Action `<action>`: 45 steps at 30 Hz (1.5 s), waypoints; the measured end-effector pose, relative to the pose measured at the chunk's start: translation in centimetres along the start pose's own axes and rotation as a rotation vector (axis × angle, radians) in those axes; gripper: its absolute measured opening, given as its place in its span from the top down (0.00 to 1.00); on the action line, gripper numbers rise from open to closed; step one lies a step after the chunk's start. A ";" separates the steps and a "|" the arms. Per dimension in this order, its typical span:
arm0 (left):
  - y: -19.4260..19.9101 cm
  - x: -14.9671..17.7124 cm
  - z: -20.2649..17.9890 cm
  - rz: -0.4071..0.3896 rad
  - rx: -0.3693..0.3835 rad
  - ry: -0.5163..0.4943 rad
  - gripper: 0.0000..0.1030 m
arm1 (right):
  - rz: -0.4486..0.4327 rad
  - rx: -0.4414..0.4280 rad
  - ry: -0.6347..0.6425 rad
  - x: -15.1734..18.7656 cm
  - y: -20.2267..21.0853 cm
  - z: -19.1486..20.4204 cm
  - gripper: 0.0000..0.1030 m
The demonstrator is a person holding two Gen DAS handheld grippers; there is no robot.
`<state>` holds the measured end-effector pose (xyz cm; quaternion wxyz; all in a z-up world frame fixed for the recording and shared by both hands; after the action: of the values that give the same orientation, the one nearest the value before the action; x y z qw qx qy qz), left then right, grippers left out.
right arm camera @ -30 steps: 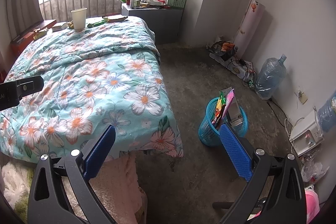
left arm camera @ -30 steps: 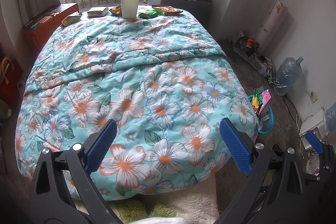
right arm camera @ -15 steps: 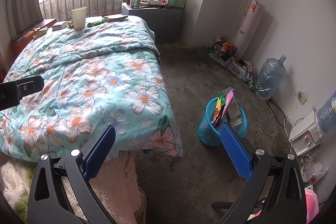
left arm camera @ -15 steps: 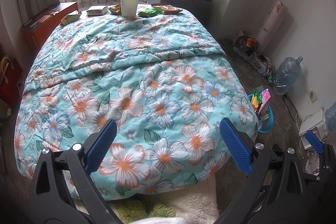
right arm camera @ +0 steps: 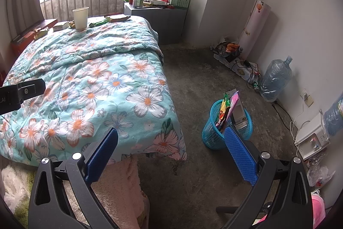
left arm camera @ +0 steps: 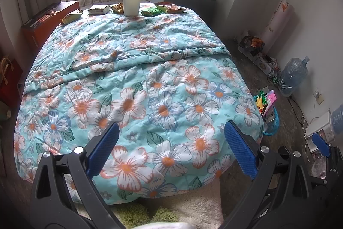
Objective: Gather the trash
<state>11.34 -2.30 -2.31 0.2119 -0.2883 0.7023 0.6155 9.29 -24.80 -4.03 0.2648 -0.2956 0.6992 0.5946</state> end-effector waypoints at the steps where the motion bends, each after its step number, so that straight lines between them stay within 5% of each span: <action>1: 0.0 0.1 0.0 0.000 0.000 0.000 0.09 | 0.000 0.000 0.000 0.0 0.0 0.0 0.06; 45: -0.1 0.2 0.0 0.006 0.002 0.000 0.09 | -0.001 -0.001 0.002 -0.1 0.0 0.1 0.06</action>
<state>11.29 -2.35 -2.55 0.2105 -0.2860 0.7038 0.6153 9.41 -24.69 -3.97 0.2642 -0.2965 0.6992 0.5945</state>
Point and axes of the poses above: each gripper's, at about its wrist camera, not at the fingertips, and y roughly against the way its jaws point, z to its left, x to its underside, the point moved 3 cm from there along -y, roughly the way its jaws point, and after that the axes turned 5 degrees about -z, right-handed, at the moved point
